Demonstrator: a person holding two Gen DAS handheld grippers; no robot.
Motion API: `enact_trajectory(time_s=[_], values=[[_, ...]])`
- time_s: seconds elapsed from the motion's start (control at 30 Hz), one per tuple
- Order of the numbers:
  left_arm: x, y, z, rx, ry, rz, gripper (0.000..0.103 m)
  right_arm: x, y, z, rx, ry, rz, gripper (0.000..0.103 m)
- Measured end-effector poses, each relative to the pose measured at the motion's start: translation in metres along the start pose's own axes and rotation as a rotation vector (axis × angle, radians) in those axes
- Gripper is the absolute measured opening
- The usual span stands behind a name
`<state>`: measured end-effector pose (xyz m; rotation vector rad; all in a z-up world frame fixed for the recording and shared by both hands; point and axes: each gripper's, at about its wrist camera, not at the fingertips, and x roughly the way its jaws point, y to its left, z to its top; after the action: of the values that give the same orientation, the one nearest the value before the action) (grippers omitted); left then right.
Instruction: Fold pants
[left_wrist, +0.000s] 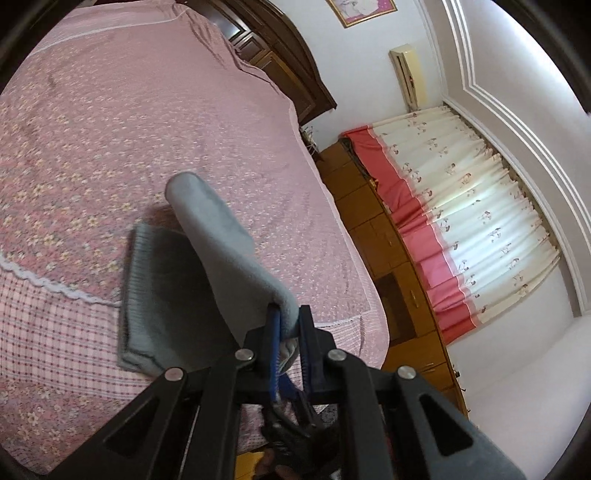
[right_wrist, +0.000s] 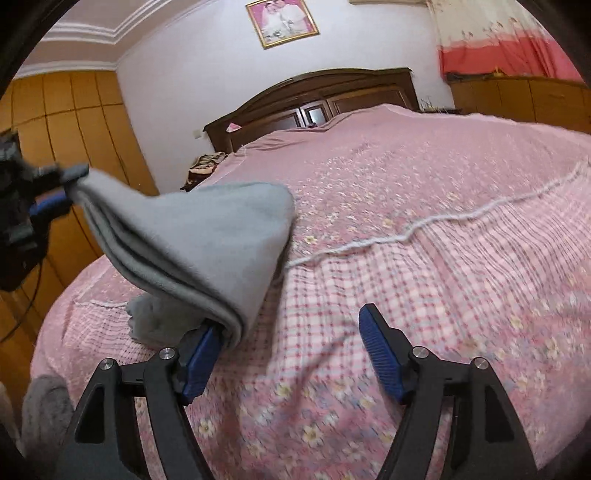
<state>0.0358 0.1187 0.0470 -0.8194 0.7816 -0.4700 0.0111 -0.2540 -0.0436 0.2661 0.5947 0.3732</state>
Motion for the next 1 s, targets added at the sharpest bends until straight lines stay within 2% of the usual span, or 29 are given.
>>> enact_trajectory(time_s=[0.13,0.23,0.3,0.4,0.5,0.57,0.63,0.7,0.77,0.9,0.93,1.0], values=[[-0.002,0.021,-0.009,-0.014,0.001,0.020,0.009,-0.023,-0.010,0.000,0.077,0.013,-0.018,0.073],[-0.002,0.040,-0.018,-0.044,0.004,0.026,0.009,-0.044,-0.023,0.008,0.154,-0.030,-0.060,0.073],[-0.002,0.048,-0.022,-0.054,0.010,0.033,0.009,-0.052,-0.025,0.023,0.199,-0.065,0.020,0.073],[-0.001,0.052,-0.027,-0.048,0.016,0.055,0.009,-0.045,-0.008,0.052,0.175,-0.073,0.176,0.073],[0.000,0.053,-0.030,-0.032,0.016,0.086,0.009,-0.025,0.017,0.072,0.113,-0.056,0.342,0.052],[-0.001,0.058,-0.033,-0.023,0.006,0.115,0.010,-0.002,0.025,0.075,0.111,0.006,0.401,0.030],[0.000,0.065,-0.037,-0.013,0.003,0.153,0.010,0.024,0.029,0.067,0.089,0.105,0.358,0.024],[0.000,0.068,-0.040,0.021,-0.004,0.192,0.010,0.041,0.025,0.051,0.091,0.171,0.277,0.023],[0.002,0.070,-0.042,0.044,0.005,0.208,0.010,0.042,0.016,0.031,0.128,0.167,0.293,0.022],[0.005,0.072,-0.047,0.066,0.012,0.249,0.015,0.026,0.008,0.020,0.103,0.147,0.295,0.022],[0.003,0.072,-0.050,0.053,0.004,0.271,0.019,0.023,0.009,0.021,0.093,0.144,0.294,0.022],[-0.008,0.067,-0.056,0.047,-0.042,0.309,0.021,0.013,0.009,0.022,0.075,0.129,0.302,0.022]])
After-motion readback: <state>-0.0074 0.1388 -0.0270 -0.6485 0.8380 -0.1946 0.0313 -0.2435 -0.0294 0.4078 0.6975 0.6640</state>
